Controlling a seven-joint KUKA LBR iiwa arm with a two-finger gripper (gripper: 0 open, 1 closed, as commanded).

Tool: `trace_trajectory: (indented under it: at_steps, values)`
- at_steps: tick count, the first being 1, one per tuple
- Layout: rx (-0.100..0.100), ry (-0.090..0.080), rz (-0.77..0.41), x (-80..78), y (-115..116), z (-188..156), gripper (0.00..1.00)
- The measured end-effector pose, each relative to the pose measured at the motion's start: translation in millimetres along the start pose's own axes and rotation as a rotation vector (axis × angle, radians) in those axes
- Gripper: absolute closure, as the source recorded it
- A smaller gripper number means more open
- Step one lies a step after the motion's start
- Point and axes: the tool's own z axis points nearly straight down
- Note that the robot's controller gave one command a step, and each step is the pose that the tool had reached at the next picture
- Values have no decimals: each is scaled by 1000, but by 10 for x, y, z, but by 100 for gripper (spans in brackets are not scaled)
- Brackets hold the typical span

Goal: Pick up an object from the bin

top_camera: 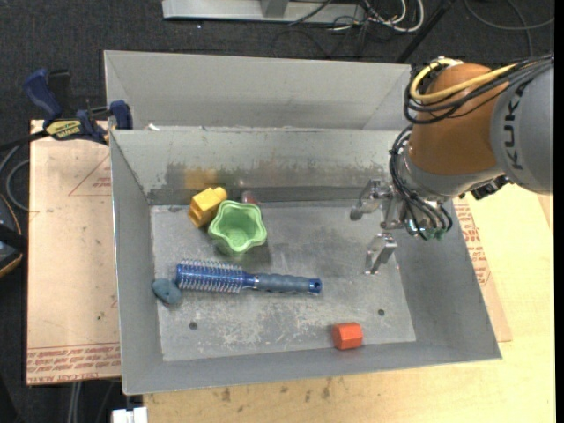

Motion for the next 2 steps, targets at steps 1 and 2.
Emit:
trace_trajectory:
  at_steps: [1,2]
  values:
    - [-1,2,-111,694,348,411,0]
    - [2,-11,-342,121,845,841,0]
